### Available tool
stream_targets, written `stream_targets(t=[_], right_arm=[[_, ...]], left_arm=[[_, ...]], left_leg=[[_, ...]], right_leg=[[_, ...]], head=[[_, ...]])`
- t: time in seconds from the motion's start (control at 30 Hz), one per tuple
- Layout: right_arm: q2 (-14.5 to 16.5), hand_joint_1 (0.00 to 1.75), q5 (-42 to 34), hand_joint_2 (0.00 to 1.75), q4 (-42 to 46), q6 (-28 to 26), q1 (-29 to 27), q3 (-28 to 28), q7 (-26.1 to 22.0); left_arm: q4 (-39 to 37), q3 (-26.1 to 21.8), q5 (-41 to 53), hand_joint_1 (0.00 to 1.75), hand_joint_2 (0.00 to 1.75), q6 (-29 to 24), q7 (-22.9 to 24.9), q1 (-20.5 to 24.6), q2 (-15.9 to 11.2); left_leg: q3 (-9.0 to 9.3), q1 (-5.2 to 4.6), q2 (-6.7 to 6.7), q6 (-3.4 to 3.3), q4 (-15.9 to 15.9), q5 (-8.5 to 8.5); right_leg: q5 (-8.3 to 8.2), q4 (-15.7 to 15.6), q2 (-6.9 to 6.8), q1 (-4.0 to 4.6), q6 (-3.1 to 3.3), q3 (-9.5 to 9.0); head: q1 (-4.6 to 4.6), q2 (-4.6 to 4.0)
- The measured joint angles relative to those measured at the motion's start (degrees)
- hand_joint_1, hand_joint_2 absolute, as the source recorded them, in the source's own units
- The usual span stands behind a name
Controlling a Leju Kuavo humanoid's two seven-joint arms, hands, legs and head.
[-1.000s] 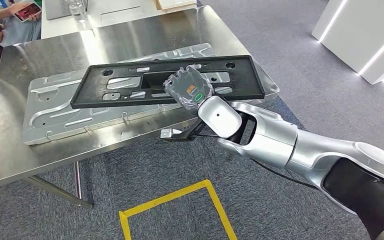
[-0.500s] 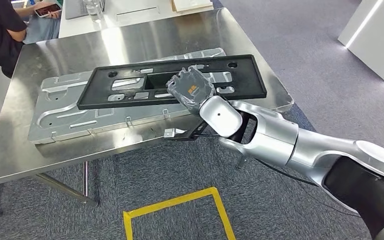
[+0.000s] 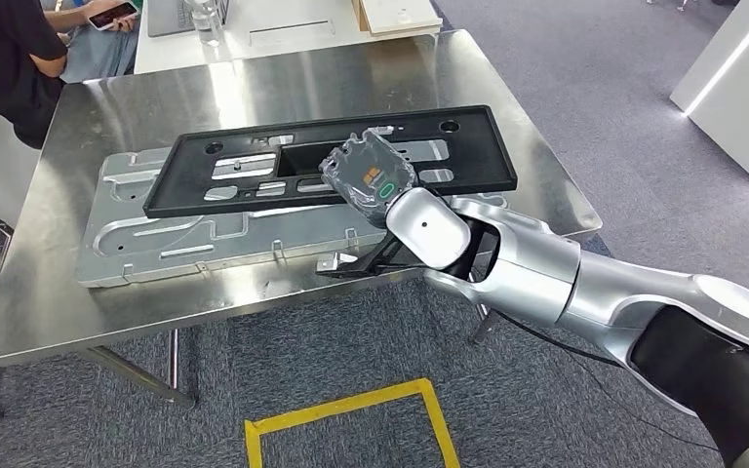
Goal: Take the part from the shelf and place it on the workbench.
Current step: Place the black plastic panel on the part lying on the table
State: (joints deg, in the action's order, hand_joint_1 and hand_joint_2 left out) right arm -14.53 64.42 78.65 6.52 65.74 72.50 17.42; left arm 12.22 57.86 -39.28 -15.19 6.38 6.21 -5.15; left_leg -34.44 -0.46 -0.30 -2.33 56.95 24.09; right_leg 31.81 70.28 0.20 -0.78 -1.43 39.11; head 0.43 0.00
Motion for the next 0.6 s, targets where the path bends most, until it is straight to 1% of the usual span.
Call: stream_targets(t=[0.03,0.07,0.1,0.13,0.17,0.2,0.23,0.3,0.37,0.4,0.43,0.47,0.5,0.53,0.57,0.6], right_arm=[[0.00,1.75,-0.02,1.75,-0.04,-0.01,-0.14,0.08,-0.05],[0.00,1.75,-0.03,1.75,-0.10,-0.01,-0.39,0.21,-0.14],[0.00,1.75,-0.04,1.75,-0.15,-0.01,-0.63,0.37,-0.24],[0.00,1.75,-0.05,1.75,-0.21,-0.02,-0.77,0.50,-0.33],[0.00,1.75,-0.05,1.75,-0.30,-0.04,-0.82,0.60,-0.40],[0.04,1.75,-0.05,1.75,-0.38,-0.10,-0.77,0.66,-0.44],[0.13,1.75,-0.05,1.75,-0.49,-0.19,-0.72,0.73,-0.50],[0.32,1.75,-0.01,1.75,-0.72,-0.47,-0.76,0.99,-0.64],[0.54,1.75,0.17,1.75,-1.05,-0.74,-0.91,1.24,-0.70],[0.70,1.75,0.34,1.75,-1.24,-0.93,-0.94,1.31,-0.65],[0.91,1.75,0.52,1.75,-1.40,-1.15,-0.95,1.36,-0.59],[1.08,1.75,0.69,1.75,-1.52,-1.35,-0.97,1.39,-0.54],[1.20,1.75,0.81,1.75,-1.63,-1.51,-1.07,1.43,-0.50],[1.26,1.75,0.88,1.75,-1.73,-1.57,-1.27,1.45,-0.49],[1.27,1.75,0.92,1.75,-1.84,-1.57,-1.54,1.48,-0.49],[1.28,1.75,0.93,1.75,-1.97,-1.58,-1.80,1.49,-0.49]], left_arm=[[0.00,0.01,0.00,0.00,1.75,0.00,-0.02,0.07,-0.01],[0.00,0.01,0.00,0.00,1.75,0.01,-0.03,0.10,-0.01],[0.00,0.02,0.00,0.00,1.75,0.01,-0.04,0.11,-0.01],[0.00,0.02,0.00,0.00,1.75,0.02,-0.04,0.09,0.01],[0.00,0.02,-0.03,0.00,1.75,0.04,-0.04,0.03,0.02],[0.00,0.02,-0.07,0.00,1.75,0.07,-0.04,-0.01,0.02],[0.00,0.02,-0.10,0.00,1.75,0.10,-0.05,-0.02,0.02],[0.00,0.02,-0.15,0.00,1.75,0.13,-0.06,-0.01,0.02],[0.00,0.02,-0.16,0.00,1.75,0.12,-0.07,-0.12,0.04],[0.00,0.02,-0.17,0.00,1.75,0.11,-0.06,-0.16,0.05],[0.00,0.03,-0.20,0.00,1.75,0.09,-0.05,-0.15,0.05],[0.00,0.04,-0.21,0.00,1.75,0.08,-0.05,-0.13,0.07],[0.00,0.05,-0.23,0.00,1.75,0.07,-0.04,-0.09,0.05],[0.00,0.05,-0.25,0.00,1.75,0.05,-0.04,-0.09,0.03],[0.00,0.06,-0.26,0.00,1.75,0.05,-0.04,-0.16,0.03],[0.00,0.06,-0.26,0.00,1.75,0.05,-0.04,-0.28,0.03]], left_leg=[[0.14,-0.01,-0.05,-0.15,0.11,0.27],[0.34,-0.01,-0.14,-0.23,0.25,0.61],[0.60,0.02,-0.27,-0.19,0.46,1.01],[0.90,0.06,-0.44,-0.07,0.80,1.50],[1.12,0.12,-0.58,0.11,1.21,2.07],[1.12,0.03,-0.74,0.38,1.83,2.67],[1.01,0.00,-0.87,0.66,2.25,3.13],[0.79,-0.09,-1.05,1.23,2.57,3.56],[0.81,0.02,-1.01,1.75,2.58,3.90],[0.41,0.08,-0.85,2.09,3.54,4.47],[-0.58,0.21,-0.68,2.43,5.55,5.40],[-2.22,0.36,-0.47,2.79,8.65,6.56],[-4.37,0.49,-0.35,3.08,12.32,7.70],[-6.48,0.57,-0.28,3.26,15.54,8.32],[-8.03,0.59,-0.21,3.35,17.41,8.12],[-8.62,0.59,-0.13,3.31,17.29,6.90]], right_leg=[[0.51,3.01,0.00,0.02,-0.04,2.21],[0.04,4.32,-0.01,-0.01,-0.10,3.63],[-1.49,3.55,-0.02,-0.07,-0.16,4.00],[-3.84,0.78,-0.02,-0.17,-0.20,3.28],[-6.00,-2.72,0.00,-0.25,-0.17,2.07],[-7.40,-6.06,0.03,-0.29,-0.05,0.71],[-8.02,-8.21,0.05,-0.26,0.18,-0.24],[-7.61,-9.41,0.10,-0.01,0.80,-0.86],[-7.54,-9.74,0.01,-0.12,1.47,-1.15],[-7.50,-10.04,-0.07,-0.22,1.76,-1.47],[-7.43,-10.33,-0.20,-0.35,2.04,-1.86],[-7.26,-10.49,-0.36,-0.32,2.22,-2.23],[-7.02,-10.54,-0.61,-0.28,2.34,-2.58],[-6.71,-10.56,-0.92,-0.24,2.42,-2.97],[-6.35,-10.56,-1.28,-0.20,2.43,-3.43],[-5.97,-10.56,-1.66,-0.16,2.41,-3.94]], head=[[0.02,0.00],[0.02,0.00],[0.04,0.00],[0.05,0.00],[0.07,0.00],[0.08,0.00],[0.05,0.00],[0.03,-0.01],[0.01,-0.01],[-0.16,-0.01],[-0.31,-0.01],[-0.47,-0.01],[-0.60,-0.01],[-0.58,-0.01],[-0.60,-0.01],[-0.59,-0.01]])
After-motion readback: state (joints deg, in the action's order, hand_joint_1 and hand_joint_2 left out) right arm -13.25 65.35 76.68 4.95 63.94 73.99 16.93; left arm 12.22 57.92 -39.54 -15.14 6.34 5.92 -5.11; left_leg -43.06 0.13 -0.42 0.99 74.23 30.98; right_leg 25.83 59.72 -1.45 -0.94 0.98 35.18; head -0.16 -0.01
